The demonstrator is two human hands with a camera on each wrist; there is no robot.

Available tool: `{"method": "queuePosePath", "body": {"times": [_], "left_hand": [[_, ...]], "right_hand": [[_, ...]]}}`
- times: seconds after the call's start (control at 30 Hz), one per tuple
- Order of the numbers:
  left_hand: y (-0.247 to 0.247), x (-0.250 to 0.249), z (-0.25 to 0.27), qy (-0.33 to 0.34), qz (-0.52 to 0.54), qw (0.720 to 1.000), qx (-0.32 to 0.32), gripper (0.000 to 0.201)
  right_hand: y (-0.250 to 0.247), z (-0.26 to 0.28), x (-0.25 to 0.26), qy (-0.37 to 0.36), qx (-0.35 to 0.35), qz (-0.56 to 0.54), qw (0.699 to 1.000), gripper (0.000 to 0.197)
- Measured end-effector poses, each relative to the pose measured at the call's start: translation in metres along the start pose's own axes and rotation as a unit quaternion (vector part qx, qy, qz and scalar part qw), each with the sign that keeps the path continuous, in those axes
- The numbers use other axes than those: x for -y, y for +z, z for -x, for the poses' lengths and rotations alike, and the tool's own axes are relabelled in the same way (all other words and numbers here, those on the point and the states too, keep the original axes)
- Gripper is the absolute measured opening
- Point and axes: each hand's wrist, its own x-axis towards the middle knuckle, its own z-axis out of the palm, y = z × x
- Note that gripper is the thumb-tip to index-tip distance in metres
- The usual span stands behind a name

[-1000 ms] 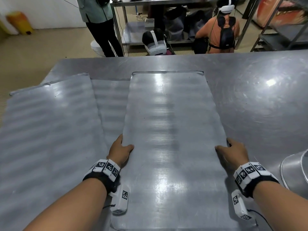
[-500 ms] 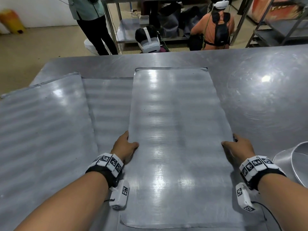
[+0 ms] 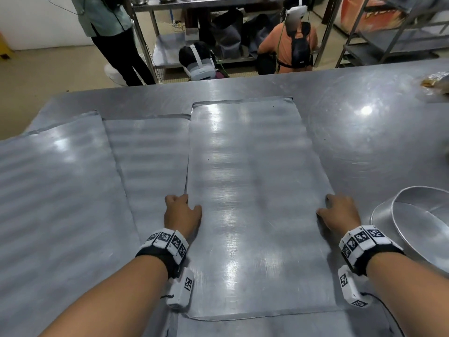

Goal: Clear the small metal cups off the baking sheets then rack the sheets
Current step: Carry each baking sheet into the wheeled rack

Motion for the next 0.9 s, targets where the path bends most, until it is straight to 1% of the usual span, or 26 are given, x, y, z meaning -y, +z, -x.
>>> {"method": "queuePosePath", "body": {"times": [0.03,0.1,0.2,0.33,0.4,0.47,0.53,0.6,0.67,0.7,0.77,0.87,0.9], "left_hand": [[-0.002,0.0,0.003,-0.002,0.003,1.0,-0.003,0.036],[-0.007,0.0,0.007,0.019,0.006,1.0,-0.002,0.047],[-0.013,0.006,0.017,0.043,-0.017,0.999,0.025,0.05],[-0.015,0.024,0.041,0.037,-0.046,0.997,0.05,0.052],[-0.016,0.031,0.058,0.067,-0.08,0.993,0.06,0.052],[-0.015,0.032,0.081,0.116,-0.121,0.982,0.09,0.048],[-0.015,0.029,0.104,0.157,-0.137,0.968,0.142,0.045],[-0.014,0.027,0.125,0.186,-0.149,0.951,0.196,0.044],[-0.01,0.024,0.142,0.218,-0.193,0.926,0.239,0.049],[-0.007,0.023,0.15,0.231,-0.213,0.916,0.249,0.053],[-0.001,0.022,0.164,0.253,-0.232,0.906,0.249,0.057],[0.011,0.032,0.19,0.286,-0.252,0.887,0.262,0.066],[0.016,0.037,0.197,0.292,-0.25,0.884,0.265,0.069]], "right_hand": [[0.001,0.006,-0.003,-0.001,0.005,0.002,1.0,0.024],[0.003,0.017,-0.012,-0.001,0.007,0.006,1.0,0.024],[0.002,0.039,-0.017,0.008,0.006,0.022,1.0,0.028],[-0.001,0.072,-0.026,0.04,0.019,0.028,0.999,0.035],[-0.004,0.091,-0.029,0.029,0.025,0.047,0.998,0.036],[-0.004,0.112,-0.029,0.016,0.03,0.071,0.997,0.038],[-0.002,0.136,-0.024,-0.008,0.038,0.058,0.998,0.042],[0.001,0.159,-0.016,-0.04,0.067,0.02,0.997,0.036],[0.005,0.184,-0.011,-0.08,0.107,0.009,0.991,0.028],[0.006,0.196,-0.009,-0.097,0.118,0.005,0.988,0.027],[0.006,0.215,-0.009,-0.129,0.126,0.01,0.983,0.036],[0.003,0.245,-0.016,-0.175,0.139,0.041,0.974,0.067],[0.003,0.252,-0.021,-0.197,0.141,0.054,0.969,0.076]]}}
